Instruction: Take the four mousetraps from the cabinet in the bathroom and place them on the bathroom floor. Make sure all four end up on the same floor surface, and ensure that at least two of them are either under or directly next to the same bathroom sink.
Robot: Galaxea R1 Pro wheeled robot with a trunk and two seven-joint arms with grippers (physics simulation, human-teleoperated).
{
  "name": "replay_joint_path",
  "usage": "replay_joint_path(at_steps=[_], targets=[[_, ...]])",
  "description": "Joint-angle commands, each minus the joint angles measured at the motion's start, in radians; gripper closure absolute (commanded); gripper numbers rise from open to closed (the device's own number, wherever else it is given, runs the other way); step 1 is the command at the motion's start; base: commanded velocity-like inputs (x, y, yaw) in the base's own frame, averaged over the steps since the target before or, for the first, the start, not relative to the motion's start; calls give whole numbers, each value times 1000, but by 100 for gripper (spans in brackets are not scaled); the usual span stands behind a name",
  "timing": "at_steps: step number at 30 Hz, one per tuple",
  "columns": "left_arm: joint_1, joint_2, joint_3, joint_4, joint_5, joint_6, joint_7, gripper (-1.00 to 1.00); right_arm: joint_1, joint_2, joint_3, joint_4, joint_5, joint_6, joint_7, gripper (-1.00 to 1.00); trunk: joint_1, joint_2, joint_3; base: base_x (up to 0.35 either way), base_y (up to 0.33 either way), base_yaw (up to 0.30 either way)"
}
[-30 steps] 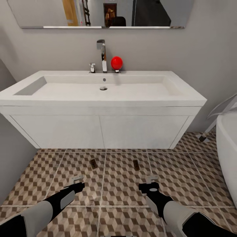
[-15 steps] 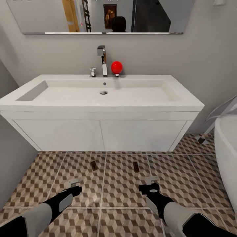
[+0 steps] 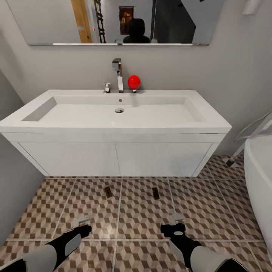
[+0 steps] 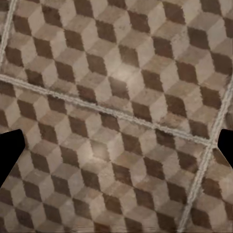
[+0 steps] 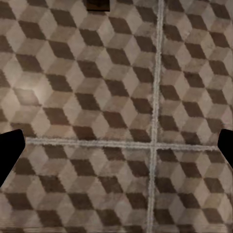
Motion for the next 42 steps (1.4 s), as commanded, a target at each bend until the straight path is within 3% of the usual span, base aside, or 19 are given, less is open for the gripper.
replay_joint_path(at_steps=[1, 11, 23, 35, 42], targets=[[17, 2, -9, -2, 7, 1, 8, -100, 13, 0, 9, 10, -11, -5, -3, -100, -4, 7, 3, 0, 0, 0], [112, 1, -9, 82, 7, -5, 6, -100, 122, -1, 9, 58, -7, -12, -3, -100, -42, 77, 34, 0, 0, 0], [255, -16, -9, 103, 7, -7, 5, -100, 261, -10, 8, 74, -15, -69, -3, -100, -88, 161, 72, 0, 0, 0], [306, -35, -9, 105, 7, -4, 4, -100, 345, -15, 8, 99, -11, -90, -3, -100, -134, 245, 109, 0, 0, 0], [323, -61, -9, 106, 7, -3, -4, -100, 377, -7, 9, 103, -12, -91, -3, -100, -161, 294, 131, 0, 0, 0]])
